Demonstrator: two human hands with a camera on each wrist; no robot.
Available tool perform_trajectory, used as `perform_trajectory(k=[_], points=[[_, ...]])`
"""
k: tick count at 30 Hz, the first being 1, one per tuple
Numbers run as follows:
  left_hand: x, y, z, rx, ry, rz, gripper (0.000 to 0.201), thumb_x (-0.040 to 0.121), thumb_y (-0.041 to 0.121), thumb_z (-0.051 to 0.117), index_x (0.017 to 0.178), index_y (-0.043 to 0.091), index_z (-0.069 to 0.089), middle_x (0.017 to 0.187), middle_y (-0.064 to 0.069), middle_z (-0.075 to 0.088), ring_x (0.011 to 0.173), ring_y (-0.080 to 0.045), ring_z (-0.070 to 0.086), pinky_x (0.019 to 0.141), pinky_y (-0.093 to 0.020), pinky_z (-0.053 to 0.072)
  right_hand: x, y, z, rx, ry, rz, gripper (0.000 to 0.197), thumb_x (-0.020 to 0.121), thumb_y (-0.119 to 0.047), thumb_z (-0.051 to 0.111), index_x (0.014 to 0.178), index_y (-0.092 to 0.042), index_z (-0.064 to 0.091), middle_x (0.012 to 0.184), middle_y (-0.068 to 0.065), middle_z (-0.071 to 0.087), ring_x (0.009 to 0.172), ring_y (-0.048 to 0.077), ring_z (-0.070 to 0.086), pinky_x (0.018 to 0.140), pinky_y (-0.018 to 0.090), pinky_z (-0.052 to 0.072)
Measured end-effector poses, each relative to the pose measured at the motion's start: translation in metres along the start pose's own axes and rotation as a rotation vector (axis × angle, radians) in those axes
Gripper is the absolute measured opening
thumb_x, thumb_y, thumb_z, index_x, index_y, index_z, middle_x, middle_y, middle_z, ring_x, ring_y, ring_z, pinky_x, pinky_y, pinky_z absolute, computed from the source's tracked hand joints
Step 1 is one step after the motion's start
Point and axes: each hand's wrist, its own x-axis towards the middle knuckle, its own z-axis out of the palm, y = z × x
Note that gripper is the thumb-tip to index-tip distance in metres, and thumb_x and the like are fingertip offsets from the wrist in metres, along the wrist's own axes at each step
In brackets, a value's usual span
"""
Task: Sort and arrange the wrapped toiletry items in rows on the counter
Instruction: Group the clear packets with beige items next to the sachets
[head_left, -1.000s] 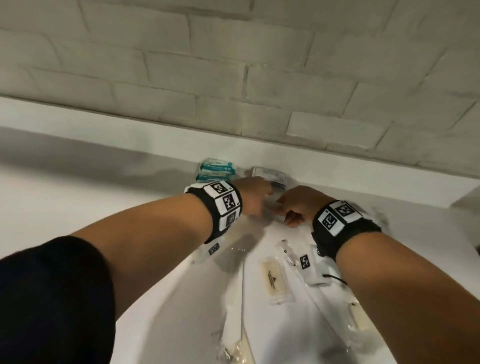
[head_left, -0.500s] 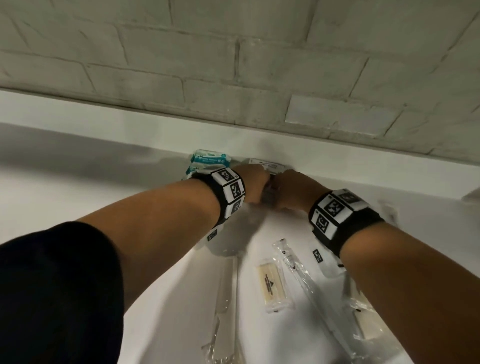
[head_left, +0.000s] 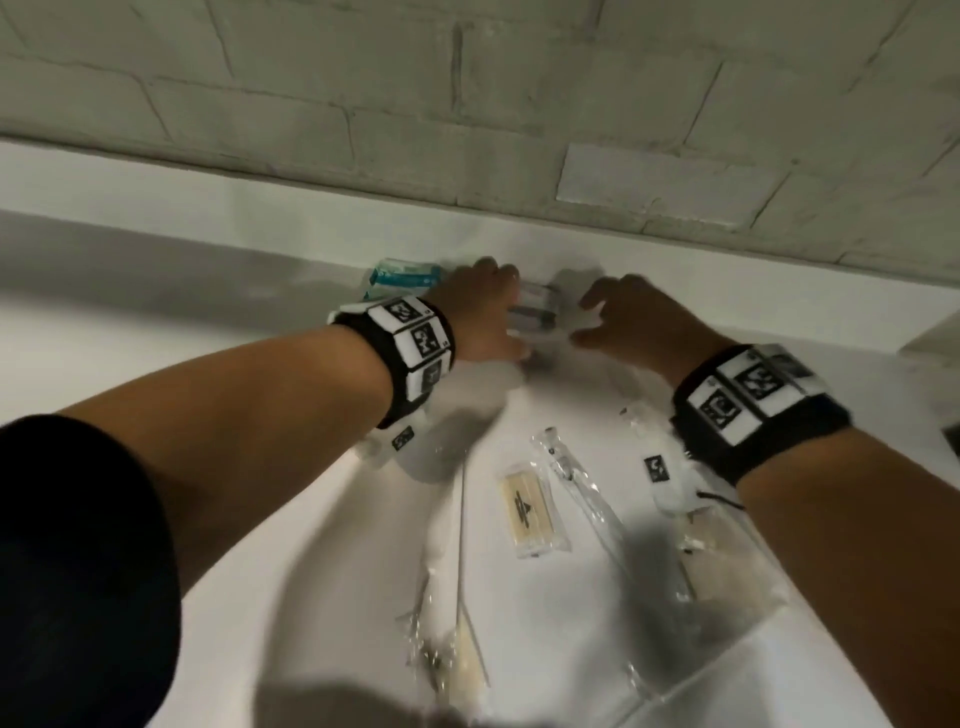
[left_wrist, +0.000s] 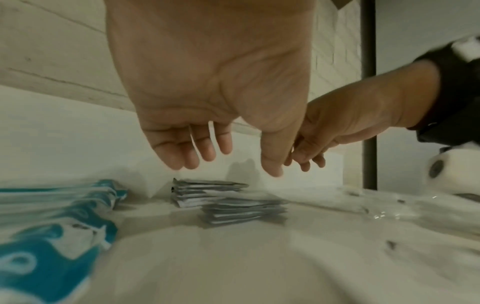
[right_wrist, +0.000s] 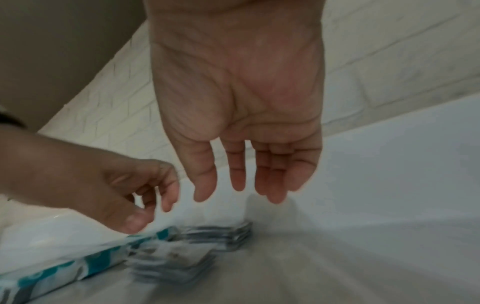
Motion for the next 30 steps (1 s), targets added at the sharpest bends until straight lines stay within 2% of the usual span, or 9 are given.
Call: perform_trajectory(k=[2,5,8,11,15,18,20,24,30], points=[[-0.014,0.001,-0.003,-0.057,0.021,0.019,0.053,0.078,0.048,0.069,0.115,0.015,0.051,0.117,-0.008,0.05,0.101,-0.026,0.054,0.086,-0.037,0.047,-0.011,0.022,-0.014,-0.13,-0.039,0.147,0.053,0.083,-0.041,0.067,0.129,-0.021,0.054,0.13,0.013,0.046,0.112,0.031,0.056,0.095,0.034,0.046],[-0.045,0.015,0.002,0.0,-0.172,0.172,0.042,0.084,0.042,0.065,0.119,0.022,0.055,0.119,-0.003,0.053,0.103,-0.021,0.055,0.086,-0.03,0.045,-0.045,0.05,-0.018,-0.316,-0.3,0.314,0.065,0.085,-0.047,0.061,0.143,-0.026,0.04,0.144,0.011,0.038,0.122,0.031,0.051,0.102,0.037,0.044],[-0.077,0.038,0.012,0.058,-0.371,0.276,0.047,0.08,0.049,0.064,0.124,0.038,0.054,0.12,0.006,0.052,0.109,-0.015,0.053,0.095,-0.036,0.046,-0.081,0.057,-0.01,-0.41,-0.417,0.248,0.067,0.087,-0.045,0.061,0.146,-0.027,0.036,0.145,0.006,0.041,0.121,0.028,0.052,0.099,0.035,0.045],[-0.102,0.06,0.022,0.004,-0.432,0.289,0.058,0.077,0.039,0.07,0.132,0.036,0.05,0.12,0.008,0.048,0.112,-0.013,0.049,0.097,-0.033,0.044,-0.111,0.053,0.0,-0.359,-0.399,0.153,0.067,0.084,-0.031,0.068,0.145,-0.029,0.039,0.139,0.002,0.043,0.121,0.022,0.052,0.102,0.033,0.043],[-0.128,0.074,0.034,-0.006,-0.371,0.249,0.055,0.074,0.036,0.072,0.123,0.034,0.047,0.111,0.01,0.048,0.097,-0.012,0.052,0.08,-0.03,0.048,-0.144,0.048,-0.007,-0.082,-0.366,0.052,0.054,0.082,-0.012,0.072,0.132,-0.025,0.055,0.135,-0.009,0.051,0.123,0.008,0.051,0.097,0.018,0.037],[-0.145,0.079,0.041,0.018,-0.356,0.198,0.04,0.072,0.037,0.071,0.101,0.033,0.044,0.1,0.01,0.049,0.086,-0.013,0.052,0.069,-0.029,0.045,-0.164,0.045,-0.012,-0.134,-0.163,-0.073,0.023,0.084,-0.016,0.068,0.102,-0.03,0.07,0.111,-0.013,0.059,0.106,0.008,0.057,0.094,0.026,0.04],[-0.154,0.081,0.042,0.078,-0.392,0.21,0.033,0.071,0.04,0.068,0.092,0.034,0.044,0.095,0.011,0.047,0.086,-0.014,0.051,0.065,-0.029,0.042,-0.176,0.043,-0.006,-0.157,-0.248,-0.081,0.014,0.083,-0.022,0.065,0.089,-0.033,0.071,0.091,-0.018,0.06,0.091,0.004,0.06,0.086,0.027,0.049],[-0.166,0.081,0.037,0.182,-0.504,0.257,0.054,0.065,0.045,0.073,0.113,0.037,0.049,0.108,0.01,0.045,0.096,-0.014,0.05,0.074,-0.031,0.047,-0.18,0.055,0.006,-0.405,-0.335,-0.062,0.02,0.084,-0.018,0.057,0.081,-0.039,0.06,0.083,-0.017,0.043,0.085,0.012,0.052,0.063,0.021,0.038],[-0.174,0.09,0.041,0.305,-0.464,0.251,0.072,0.073,0.043,0.074,0.135,0.035,0.037,0.119,0.003,0.045,0.101,-0.023,0.055,0.077,-0.035,0.047,-0.186,0.08,0.011,-0.383,-0.261,0.022,0.063,0.081,0.0,0.057,0.132,-0.038,0.051,0.106,-0.009,0.047,0.086,0.011,0.052,0.07,0.022,0.042]])
